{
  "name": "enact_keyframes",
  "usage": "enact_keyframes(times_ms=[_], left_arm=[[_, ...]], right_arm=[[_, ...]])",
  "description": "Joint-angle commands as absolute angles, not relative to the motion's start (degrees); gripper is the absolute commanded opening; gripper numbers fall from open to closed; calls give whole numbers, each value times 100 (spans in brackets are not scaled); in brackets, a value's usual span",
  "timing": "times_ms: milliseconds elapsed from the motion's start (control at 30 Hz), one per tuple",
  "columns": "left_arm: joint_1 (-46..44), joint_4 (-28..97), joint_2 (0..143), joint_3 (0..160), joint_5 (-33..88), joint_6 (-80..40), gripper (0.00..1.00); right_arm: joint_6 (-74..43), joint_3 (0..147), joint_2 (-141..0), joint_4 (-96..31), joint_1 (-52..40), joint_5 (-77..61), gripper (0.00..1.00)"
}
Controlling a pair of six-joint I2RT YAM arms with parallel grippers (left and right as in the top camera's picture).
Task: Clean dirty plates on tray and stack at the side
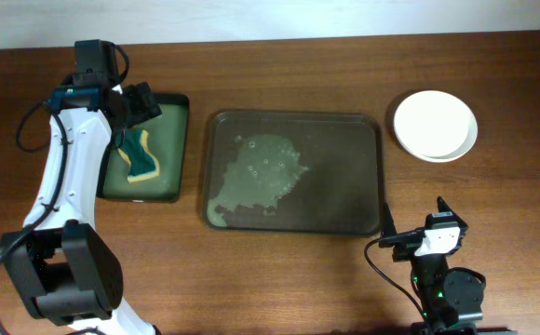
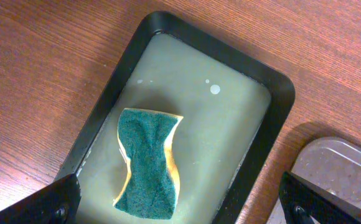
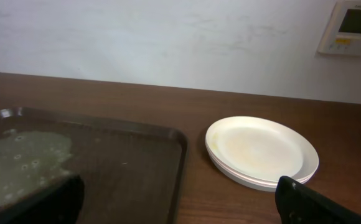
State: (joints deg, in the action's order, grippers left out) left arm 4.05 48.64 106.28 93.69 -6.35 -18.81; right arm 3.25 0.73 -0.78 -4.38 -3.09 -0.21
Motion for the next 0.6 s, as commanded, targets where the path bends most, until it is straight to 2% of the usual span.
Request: enact_keyframes(times_ms=[0,433,567], left_arm=[[414,4856,10628,9384,-622,-1835,99],[414,4893,10595,9384,-838,-1833,99],[414,5387,10206,9367,-858,-1835,99]], right_arm=[[318,32,-19,-469,-331,69,98],[318,32,-19,-467,-331,69,98],[318,32,-19,-467,-331,71,98]])
